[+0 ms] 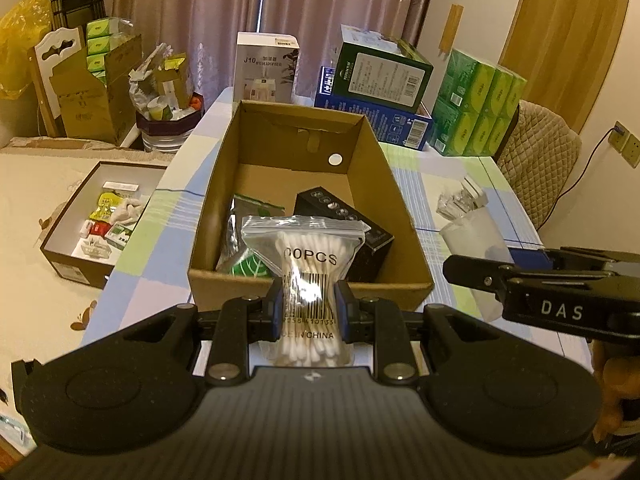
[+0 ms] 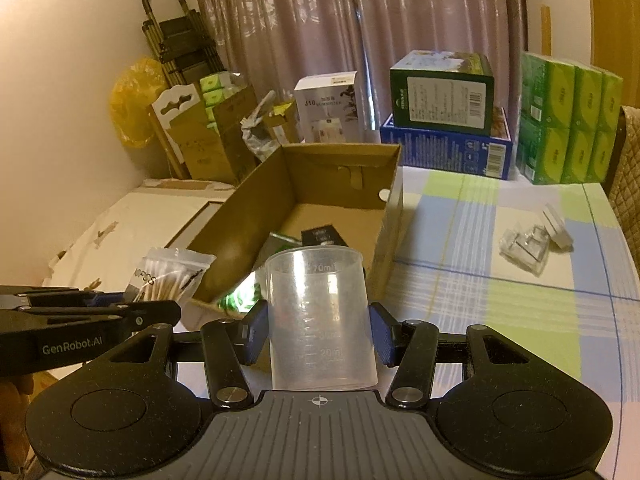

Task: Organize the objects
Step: 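Carry the swab bag in left tool and cup in right tool over the cardboard box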

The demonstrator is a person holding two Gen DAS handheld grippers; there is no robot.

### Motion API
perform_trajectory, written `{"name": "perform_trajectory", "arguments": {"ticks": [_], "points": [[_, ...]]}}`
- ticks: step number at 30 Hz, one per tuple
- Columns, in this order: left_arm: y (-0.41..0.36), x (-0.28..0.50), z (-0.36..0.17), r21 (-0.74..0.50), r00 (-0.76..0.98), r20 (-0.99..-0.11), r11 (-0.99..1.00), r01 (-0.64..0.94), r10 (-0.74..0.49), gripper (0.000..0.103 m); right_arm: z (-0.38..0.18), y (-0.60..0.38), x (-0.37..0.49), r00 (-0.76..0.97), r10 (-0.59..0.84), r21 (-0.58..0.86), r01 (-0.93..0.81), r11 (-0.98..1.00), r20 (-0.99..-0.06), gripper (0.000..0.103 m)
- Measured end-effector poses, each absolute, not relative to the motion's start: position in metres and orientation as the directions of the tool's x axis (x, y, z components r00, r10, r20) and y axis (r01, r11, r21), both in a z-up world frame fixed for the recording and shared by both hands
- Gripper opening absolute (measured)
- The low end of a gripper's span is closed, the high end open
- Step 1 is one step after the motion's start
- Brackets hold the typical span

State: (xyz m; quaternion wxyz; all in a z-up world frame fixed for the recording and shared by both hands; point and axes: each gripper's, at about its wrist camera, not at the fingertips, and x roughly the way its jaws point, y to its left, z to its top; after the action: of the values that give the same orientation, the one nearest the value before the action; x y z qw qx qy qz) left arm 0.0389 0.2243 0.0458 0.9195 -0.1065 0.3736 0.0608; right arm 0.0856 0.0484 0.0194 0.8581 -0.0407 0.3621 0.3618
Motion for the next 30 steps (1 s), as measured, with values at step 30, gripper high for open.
{"name": "perform_trajectory", "arguments": {"ticks": [30], "points": [[0.283, 0.113, 0.032, -0.143, 0.7, -0.712, 0.963, -0.228, 0.06, 0.056, -0.001, 0.082, 0.147, 0.46, 0.579, 0.26, -0.586, 0.767, -0.673, 0.05]]}}
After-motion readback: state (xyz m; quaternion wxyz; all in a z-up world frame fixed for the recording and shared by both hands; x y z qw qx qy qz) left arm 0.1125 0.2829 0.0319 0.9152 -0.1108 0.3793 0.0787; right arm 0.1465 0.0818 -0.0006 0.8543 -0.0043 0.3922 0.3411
